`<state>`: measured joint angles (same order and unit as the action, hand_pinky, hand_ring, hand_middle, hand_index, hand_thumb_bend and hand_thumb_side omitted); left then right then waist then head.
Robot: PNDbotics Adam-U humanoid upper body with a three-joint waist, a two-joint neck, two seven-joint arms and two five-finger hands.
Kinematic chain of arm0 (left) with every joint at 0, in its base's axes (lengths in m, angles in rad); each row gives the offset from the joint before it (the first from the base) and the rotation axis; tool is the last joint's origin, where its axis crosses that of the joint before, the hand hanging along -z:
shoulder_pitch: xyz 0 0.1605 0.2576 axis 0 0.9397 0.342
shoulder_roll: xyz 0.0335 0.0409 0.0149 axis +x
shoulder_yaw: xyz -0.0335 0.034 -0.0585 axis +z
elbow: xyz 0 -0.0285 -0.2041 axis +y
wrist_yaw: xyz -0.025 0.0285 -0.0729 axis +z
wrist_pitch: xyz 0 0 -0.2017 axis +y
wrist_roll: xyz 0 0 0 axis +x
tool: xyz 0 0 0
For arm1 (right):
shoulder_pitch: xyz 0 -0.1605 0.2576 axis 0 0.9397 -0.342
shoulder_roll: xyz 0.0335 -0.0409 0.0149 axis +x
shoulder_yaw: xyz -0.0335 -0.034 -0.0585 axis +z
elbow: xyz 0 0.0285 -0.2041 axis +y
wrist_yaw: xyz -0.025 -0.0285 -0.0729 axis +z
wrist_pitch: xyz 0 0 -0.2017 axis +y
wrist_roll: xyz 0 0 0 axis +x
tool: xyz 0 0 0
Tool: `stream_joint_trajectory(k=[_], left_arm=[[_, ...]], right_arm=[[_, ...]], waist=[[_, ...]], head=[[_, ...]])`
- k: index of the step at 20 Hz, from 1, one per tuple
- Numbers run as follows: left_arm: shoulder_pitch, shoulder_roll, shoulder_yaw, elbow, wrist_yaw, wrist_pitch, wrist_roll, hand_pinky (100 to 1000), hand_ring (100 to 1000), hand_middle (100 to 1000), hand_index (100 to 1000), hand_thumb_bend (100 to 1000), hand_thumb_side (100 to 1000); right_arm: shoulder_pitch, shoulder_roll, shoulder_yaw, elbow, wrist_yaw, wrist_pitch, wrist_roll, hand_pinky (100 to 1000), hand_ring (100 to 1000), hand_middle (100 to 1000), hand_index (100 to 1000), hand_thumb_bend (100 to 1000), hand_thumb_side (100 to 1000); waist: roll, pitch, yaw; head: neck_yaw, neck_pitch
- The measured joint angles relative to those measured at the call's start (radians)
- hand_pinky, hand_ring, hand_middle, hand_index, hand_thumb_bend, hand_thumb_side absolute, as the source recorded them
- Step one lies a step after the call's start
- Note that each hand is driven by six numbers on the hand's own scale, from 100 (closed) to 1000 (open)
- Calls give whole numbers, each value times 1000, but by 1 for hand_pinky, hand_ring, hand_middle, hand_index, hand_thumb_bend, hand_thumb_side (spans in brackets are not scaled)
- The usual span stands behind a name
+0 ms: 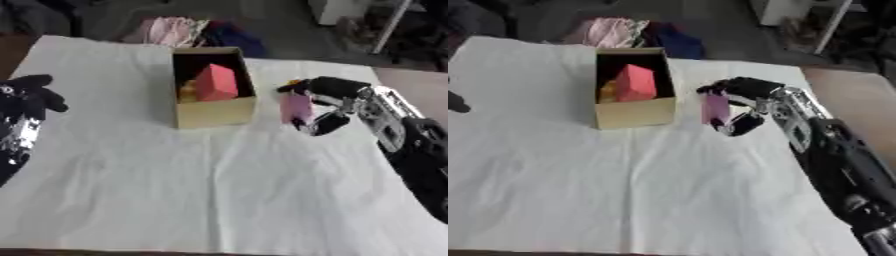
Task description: Pick up objects on the table and place them in the box.
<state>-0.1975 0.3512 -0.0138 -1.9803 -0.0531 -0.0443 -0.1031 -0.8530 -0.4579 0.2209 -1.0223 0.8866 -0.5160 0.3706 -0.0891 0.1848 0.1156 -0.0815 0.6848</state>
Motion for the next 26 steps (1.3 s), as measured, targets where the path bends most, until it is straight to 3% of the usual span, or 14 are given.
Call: stream_joint_trajectory(k=[5,11,17,18,19,23,26], left_arm=[[-3,0,-1,0,2,-2,-3,845,638,594,818,100,629],[-25,0,-14,0,9,-6,-19,845,637,593,818,100,630],[-55,0,-36,0,19,-10,-44,845,636,592,817,100,635],[-59,0,-39,0,20,-11,-48,845,636,592,817,100,636],[-62,0,-40,0,21,-12,-51,845,636,592,817,100,636],[-76,0,-50,0,22,-15,-61,846,635,592,817,100,641],[-86,0,-56,0,22,-19,-67,846,635,591,817,100,645]], right_arm=[[-59,6,-50,-18,-6,45,-6,864,797,619,1000,100,246],[-115,37,-132,22,-3,106,-50,852,790,613,1000,100,228],[-138,55,-197,72,18,155,-104,827,778,610,1000,100,208],[-138,57,-210,78,20,165,-117,818,774,611,1000,100,152],[-139,58,-223,82,22,174,-129,817,773,610,1000,100,203],[-139,65,-270,95,33,217,-185,805,773,653,1000,100,199],[-139,82,-292,111,48,246,-231,806,787,744,1000,100,198]], waist=[[0,0,20],[-2,0,80],[-25,2,156],[-28,5,167],[-31,12,176],[-42,33,208],[-52,51,234]], head=[[-6,-8],[-29,-34],[-66,-74],[-73,-81],[-80,-87],[-107,-107],[-128,-121]])
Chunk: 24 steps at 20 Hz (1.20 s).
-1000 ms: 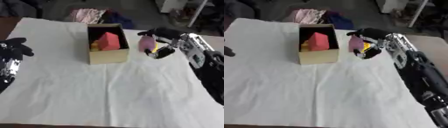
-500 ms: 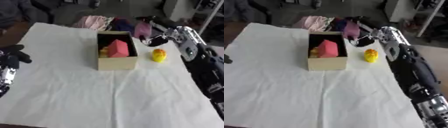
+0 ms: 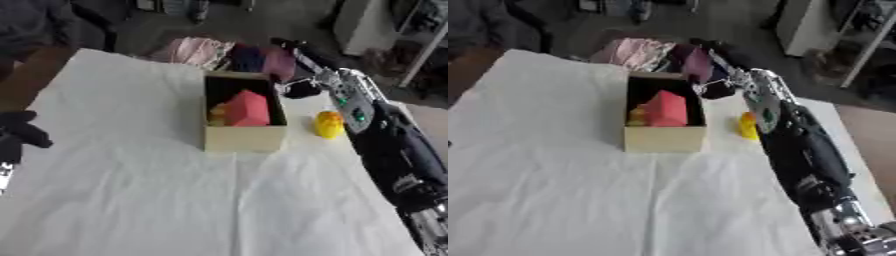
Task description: Pick up objects on the table and place them in the box.
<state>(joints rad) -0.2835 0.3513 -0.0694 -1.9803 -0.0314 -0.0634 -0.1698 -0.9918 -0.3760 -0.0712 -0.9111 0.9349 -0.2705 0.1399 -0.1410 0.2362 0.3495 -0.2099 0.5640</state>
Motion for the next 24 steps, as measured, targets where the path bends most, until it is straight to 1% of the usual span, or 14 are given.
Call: stream_joint_trajectory(k=[3,6,9,11,13,14,16,17,18,19,20,22,23,24], left_arm=[[-8,0,-4,0,0,0,-6,846,635,591,817,100,646],[-11,0,-7,0,0,-1,-10,846,635,591,817,100,646],[-16,0,-8,0,0,0,-12,847,635,591,817,100,646],[-16,0,-10,0,0,1,-13,847,635,591,817,100,647],[-16,0,-10,0,1,2,-14,847,635,591,817,100,646],[-16,0,-11,0,1,2,-14,847,636,592,817,100,645],[-16,0,-11,0,1,2,-14,847,636,592,817,100,644],[-16,0,-12,0,2,2,-14,847,636,592,817,100,645],[-16,0,-12,0,3,2,-14,847,636,592,817,100,645],[-16,0,-12,0,4,2,-14,847,636,592,817,100,645],[-16,0,-12,0,4,2,-14,847,636,591,817,100,645],[-16,0,-12,0,4,2,-15,847,636,592,817,100,645],[-16,0,-12,0,4,3,-15,847,636,592,817,100,645],[-15,0,-12,0,4,3,-16,847,636,592,817,100,645]], right_arm=[[-1,20,-8,15,22,14,-48,817,807,808,1000,100,198],[-3,31,-4,26,48,12,-90,845,840,894,1000,100,198],[-4,38,4,36,76,4,-111,871,872,956,1000,100,199],[-5,39,8,41,93,0,-116,887,889,978,1000,100,200],[-8,39,13,41,107,-3,-114,899,906,999,1000,100,201],[-10,39,17,41,112,-5,-111,904,915,1000,1000,100,234],[-12,39,21,41,120,-11,-102,913,925,1000,1000,100,225],[-12,39,23,41,124,-14,-95,932,955,1000,1000,100,204],[-12,39,26,40,128,-19,-87,949,973,1000,1000,100,245],[-12,39,30,39,130,-24,-78,976,1000,1000,1000,100,205],[-12,39,34,38,133,-31,-67,999,1000,1000,1000,100,207],[-15,38,45,34,145,-45,-44,1000,1000,1000,1000,100,217],[-18,38,50,33,154,-52,-30,1000,1000,1000,1000,100,253],[-21,38,55,30,166,-58,-16,1000,1000,1000,1000,100,263]], waist=[[-3,5,9],[-4,8,9],[-4,8,9],[-4,8,9],[-4,8,9],[-4,8,8],[-4,8,7],[-4,8,7],[-4,8,6],[-4,8,5],[-4,8,5],[-4,8,3],[-4,8,3],[-4,8,3]], head=[[-16,-3],[-24,-3],[-27,-3],[-28,-3],[-28,-3],[-28,-3],[-28,-3],[-28,-3],[-28,-3],[-28,-3],[-28,-3],[-29,-3],[-29,-3],[-29,-3]])
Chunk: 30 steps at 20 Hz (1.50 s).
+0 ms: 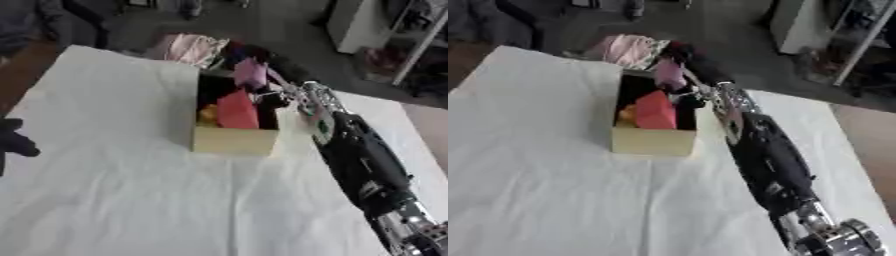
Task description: Pick up objects on the table and place them in the box.
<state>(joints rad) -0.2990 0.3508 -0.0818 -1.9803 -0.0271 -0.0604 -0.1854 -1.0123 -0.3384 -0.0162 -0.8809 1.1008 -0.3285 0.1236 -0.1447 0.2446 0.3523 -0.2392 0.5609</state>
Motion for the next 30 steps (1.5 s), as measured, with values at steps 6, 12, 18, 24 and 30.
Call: stream_joint_trajectory(k=[6,12,18,24,30], left_arm=[[2,0,0,0,0,1,-1,848,636,592,817,100,647],[8,0,0,0,0,3,-3,848,636,592,817,100,647],[18,0,1,0,0,8,-2,849,636,592,817,100,648],[27,0,6,0,0,11,0,850,637,593,818,100,649],[34,1,7,0,0,14,-1,851,637,594,818,100,652]], right_arm=[[-8,-13,27,-51,84,-17,73,1000,1000,1000,1000,100,492],[-14,-28,35,-97,177,-24,86,1000,1000,1000,1000,100,446],[-11,-55,-15,-98,161,-19,68,1000,1000,1000,1000,100,252],[17,-95,-98,-33,67,31,78,1000,1000,1000,1000,100,207],[51,-142,-125,71,-114,123,96,977,1000,1000,1000,100,212]], waist=[[0,0,-2],[0,-1,-14],[0,-1,-37],[0,-7,-64],[0,-9,-75]], head=[[-1,0],[-1,1],[1,2],[12,3],[22,6]])
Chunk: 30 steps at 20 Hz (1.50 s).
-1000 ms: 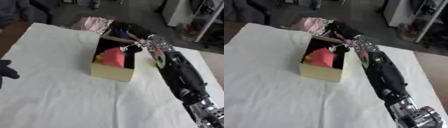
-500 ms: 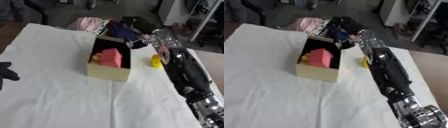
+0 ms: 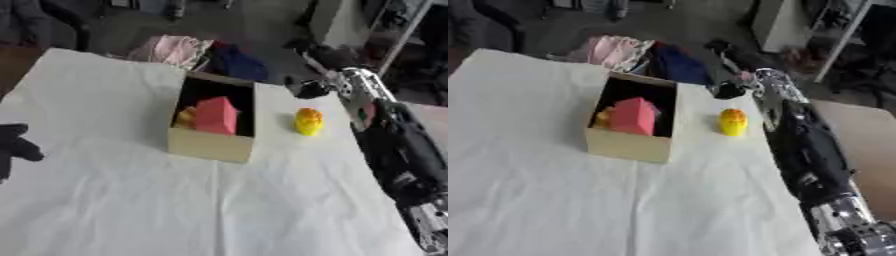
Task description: Pick up objects on the table and place them in the box.
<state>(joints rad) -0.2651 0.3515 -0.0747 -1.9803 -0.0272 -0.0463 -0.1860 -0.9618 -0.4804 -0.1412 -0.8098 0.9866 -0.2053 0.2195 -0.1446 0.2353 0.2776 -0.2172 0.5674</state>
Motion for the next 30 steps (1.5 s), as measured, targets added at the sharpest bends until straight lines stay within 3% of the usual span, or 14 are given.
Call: stream_joint_trajectory(k=[2,7,10,14,15,17,18,19,21,22,23,24,26,30], left_arm=[[0,0,1,0,0,0,0,851,638,594,818,100,653],[0,0,4,0,-1,2,-1,852,638,594,818,100,655],[0,0,5,0,-2,3,-2,853,638,594,818,100,657],[0,0,5,0,-4,4,-4,853,638,595,818,100,659],[0,0,5,0,-4,4,-4,853,638,595,818,100,659],[0,0,5,0,-5,4,-4,854,638,595,818,100,659],[0,0,5,0,-5,4,-4,854,638,596,818,100,659],[0,0,5,0,-5,4,-4,854,638,596,818,100,658],[0,0,5,0,-6,4,-4,854,638,597,818,100,658],[0,0,5,0,-7,4,-4,854,638,597,818,100,657],[0,0,5,0,-7,4,-4,854,638,597,818,100,657],[0,0,5,0,-7,4,-4,854,638,597,818,100,657],[1,0,5,0,-7,4,-4,855,638,598,819,100,656],[2,0,5,0,-7,4,-4,855,638,598,819,100,653]], right_arm=[[6,-2,-1,36,-32,25,8,968,1000,1000,1000,100,215],[18,-2,-5,128,-78,63,34,958,999,1000,1000,100,393],[21,-2,-2,175,-87,71,54,952,989,1000,1000,100,566],[20,-2,10,223,-80,83,92,946,976,986,1000,100,666],[20,-2,14,231,-73,86,103,945,974,984,1000,100,664],[20,-2,19,242,-59,92,125,894,913,907,1000,100,570],[18,-2,19,242,-49,94,134,853,869,864,1000,100,481],[13,-5,19,242,-38,96,143,785,793,782,1000,100,314],[9,-7,19,239,-18,99,150,718,710,694,996,100,311],[9,-7,18,234,-10,100,148,621,592,563,921,100,297],[11,-6,17,227,-3,100,139,621,592,563,921,100,297],[12,-5,14,218,3,98,125,556,516,479,811,100,282],[12,1,11,194,13,87,86,491,463,418,733,100,254],[10,7,7,110,12,33,-2,470,439,387,726,100,215]], waist=[[0,0,-1],[0,0,-1],[0,0,0],[0,0,0],[0,0,0],[0,0,0],[0,0,-1],[0,0,-1],[0,0,-1],[0,0,-1],[0,0,-1],[0,0,-1],[0,0,-3],[0,0,-5]], head=[[1,0],[4,0],[4,0],[4,0],[4,0],[5,0],[5,0],[5,-1],[5,-1],[5,-1],[5,-1],[5,-1],[5,-1],[8,-1]])
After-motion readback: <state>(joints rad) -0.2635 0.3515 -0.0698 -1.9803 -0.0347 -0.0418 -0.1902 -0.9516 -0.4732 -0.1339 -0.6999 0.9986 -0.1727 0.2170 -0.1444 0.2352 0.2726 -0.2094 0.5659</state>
